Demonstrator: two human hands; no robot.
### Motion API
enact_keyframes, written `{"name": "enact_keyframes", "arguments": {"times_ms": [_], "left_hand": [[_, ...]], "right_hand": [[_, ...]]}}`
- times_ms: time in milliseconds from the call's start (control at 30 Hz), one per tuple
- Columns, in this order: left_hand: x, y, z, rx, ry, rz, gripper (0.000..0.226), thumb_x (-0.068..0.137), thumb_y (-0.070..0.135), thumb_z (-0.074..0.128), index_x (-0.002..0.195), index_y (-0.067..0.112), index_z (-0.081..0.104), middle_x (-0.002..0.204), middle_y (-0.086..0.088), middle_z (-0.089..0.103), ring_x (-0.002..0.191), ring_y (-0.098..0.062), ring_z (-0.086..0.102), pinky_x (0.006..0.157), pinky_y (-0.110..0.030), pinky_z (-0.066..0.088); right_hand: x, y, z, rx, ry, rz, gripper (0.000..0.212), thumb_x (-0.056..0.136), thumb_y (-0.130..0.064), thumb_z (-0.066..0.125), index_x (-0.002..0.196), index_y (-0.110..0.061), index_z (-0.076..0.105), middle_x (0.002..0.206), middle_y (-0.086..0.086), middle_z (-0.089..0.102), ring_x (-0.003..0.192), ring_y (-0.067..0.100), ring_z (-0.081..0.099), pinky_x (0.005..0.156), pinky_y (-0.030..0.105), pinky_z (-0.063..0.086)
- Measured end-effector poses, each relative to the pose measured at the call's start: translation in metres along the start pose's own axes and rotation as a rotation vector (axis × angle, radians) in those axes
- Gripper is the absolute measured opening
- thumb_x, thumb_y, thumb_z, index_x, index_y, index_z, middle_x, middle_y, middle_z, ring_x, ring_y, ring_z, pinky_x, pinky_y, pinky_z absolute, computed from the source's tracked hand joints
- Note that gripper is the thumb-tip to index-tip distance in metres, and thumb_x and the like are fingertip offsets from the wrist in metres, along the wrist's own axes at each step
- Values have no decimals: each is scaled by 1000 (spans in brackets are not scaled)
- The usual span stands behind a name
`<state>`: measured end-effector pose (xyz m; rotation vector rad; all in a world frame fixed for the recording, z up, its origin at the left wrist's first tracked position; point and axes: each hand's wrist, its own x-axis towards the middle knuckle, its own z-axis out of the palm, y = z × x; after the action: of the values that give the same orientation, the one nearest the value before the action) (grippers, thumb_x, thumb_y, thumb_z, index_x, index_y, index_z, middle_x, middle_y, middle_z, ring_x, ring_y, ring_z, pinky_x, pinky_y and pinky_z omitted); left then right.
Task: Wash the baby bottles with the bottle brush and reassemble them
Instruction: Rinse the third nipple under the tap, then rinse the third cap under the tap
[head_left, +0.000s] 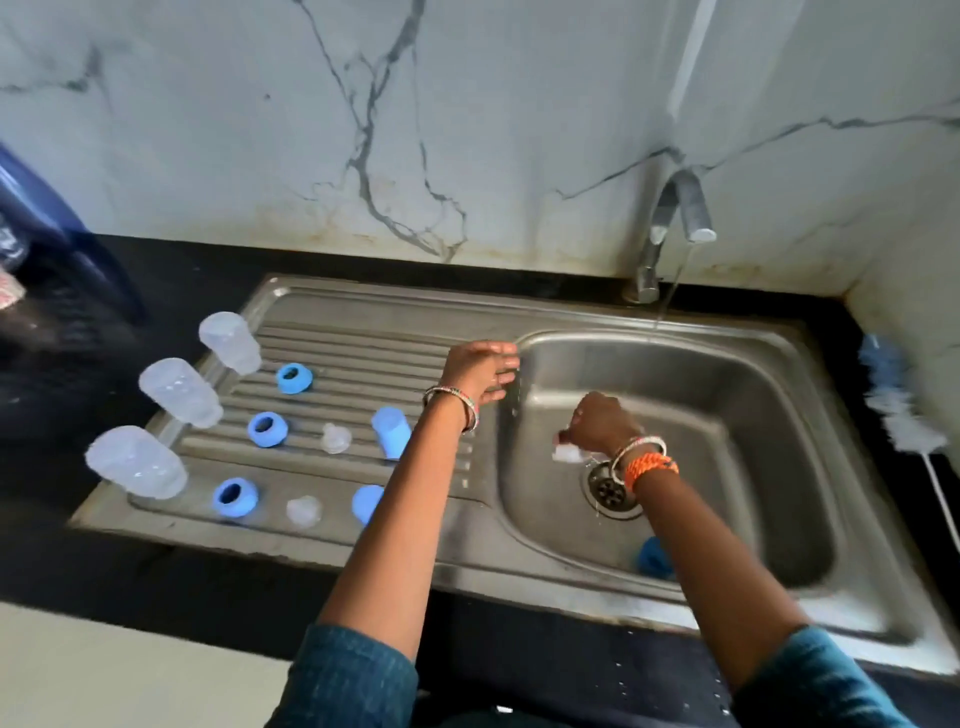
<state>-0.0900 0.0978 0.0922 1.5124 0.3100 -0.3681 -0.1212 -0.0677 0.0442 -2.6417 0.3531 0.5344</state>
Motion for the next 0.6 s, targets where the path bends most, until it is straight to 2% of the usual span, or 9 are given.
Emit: {"name": "enact_keyframes", "arguments": {"times_ms": [100,200,267,333,400,500,600], "left_hand": [[-2,6,-51,5,69,54,28,95,7,41,80,21,60,78,2,63,61,-7,57,58,-20,44],[-1,11,-105,16,160,106,26,94,5,46,79,22,60,77,3,61,64,-9,55,60,-22,41],[1,8,-142,40,213,117,23,93,6,48,81,22,60,77,4,61,67,-9,55,61,-22,41],[4,1,-175,81,265,116,21,93,6,49,85,20,62,78,5,61,68,-9,55,61,-22,41],[5,-7,-202,142,318,140,21,91,4,48,89,16,65,78,3,62,68,-11,56,55,-20,44],[4,-13,-228,202,381,212,27,89,-2,45,101,9,66,80,1,63,66,-8,56,45,-7,42],[6,-18,-246,215,377,220,29,88,-1,43,100,8,68,80,1,65,69,-10,60,50,-12,43]], "right_hand": [[-8,-51,8,223,254,-138,23,83,-18,64,104,-12,69,110,14,68,105,34,62,86,33,48],[-3,-116,1,306,309,-340,16,82,-15,64,95,-13,72,97,12,72,95,29,66,81,29,48],[3,-155,3,251,297,-477,17,81,-14,65,96,-13,72,95,10,72,93,26,65,78,25,45],[12,-189,13,162,266,-583,19,80,-16,65,98,-17,71,98,7,71,96,26,64,81,26,47],[21,-216,27,31,220,-633,21,81,-19,63,101,-22,70,106,4,69,102,25,61,88,35,48],[33,-243,49,-180,161,-680,23,84,-18,60,105,-23,67,112,1,66,110,24,57,92,39,42],[41,-254,65,-359,159,-706,23,84,-19,60,105,-25,65,112,-1,65,110,23,57,94,39,35]]}}
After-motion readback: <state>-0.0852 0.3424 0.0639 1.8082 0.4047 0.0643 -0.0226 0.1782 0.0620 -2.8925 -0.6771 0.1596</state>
